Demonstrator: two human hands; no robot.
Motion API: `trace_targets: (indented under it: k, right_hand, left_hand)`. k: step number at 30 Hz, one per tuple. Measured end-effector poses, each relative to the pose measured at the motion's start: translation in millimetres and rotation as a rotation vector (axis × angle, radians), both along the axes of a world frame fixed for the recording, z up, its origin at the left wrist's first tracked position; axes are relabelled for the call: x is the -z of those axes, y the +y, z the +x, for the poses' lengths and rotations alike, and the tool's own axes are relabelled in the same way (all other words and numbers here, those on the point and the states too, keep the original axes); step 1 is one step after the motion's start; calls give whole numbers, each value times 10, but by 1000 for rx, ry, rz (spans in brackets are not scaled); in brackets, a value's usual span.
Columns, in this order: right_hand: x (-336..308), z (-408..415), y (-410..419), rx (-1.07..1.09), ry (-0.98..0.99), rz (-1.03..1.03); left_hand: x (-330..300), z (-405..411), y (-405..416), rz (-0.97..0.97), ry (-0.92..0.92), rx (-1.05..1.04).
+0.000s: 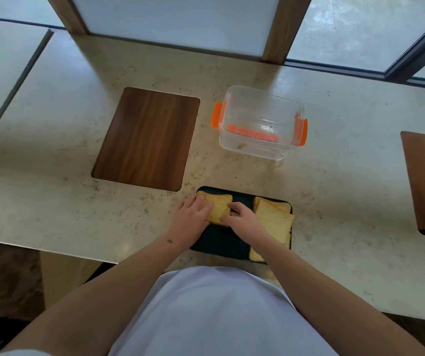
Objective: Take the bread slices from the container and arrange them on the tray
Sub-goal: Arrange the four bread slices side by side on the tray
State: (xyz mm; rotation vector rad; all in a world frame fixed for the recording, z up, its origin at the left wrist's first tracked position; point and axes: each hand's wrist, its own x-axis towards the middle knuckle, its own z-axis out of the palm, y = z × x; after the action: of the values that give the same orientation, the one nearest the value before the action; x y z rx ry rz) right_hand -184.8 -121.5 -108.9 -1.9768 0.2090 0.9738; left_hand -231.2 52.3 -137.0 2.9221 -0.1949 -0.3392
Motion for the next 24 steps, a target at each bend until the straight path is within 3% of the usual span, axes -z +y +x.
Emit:
trace_targets:
  k: [16,19,22,24]
  right_hand:
    - [32,134,47,-42,-1,-63]
    - [-23,102,-115,28,-98,-61]
    - [-111,97,-324,155,-374,-78]
    - [-158,148,-570,147,-494,-174]
  left_hand:
    - [46,135,23,18,-2,-8]
    - [-21,156,-172,15,27,-27]
    - [-158,131,-363,-319,5,-169]
    - [-306,126,-544,-565,183,-331]
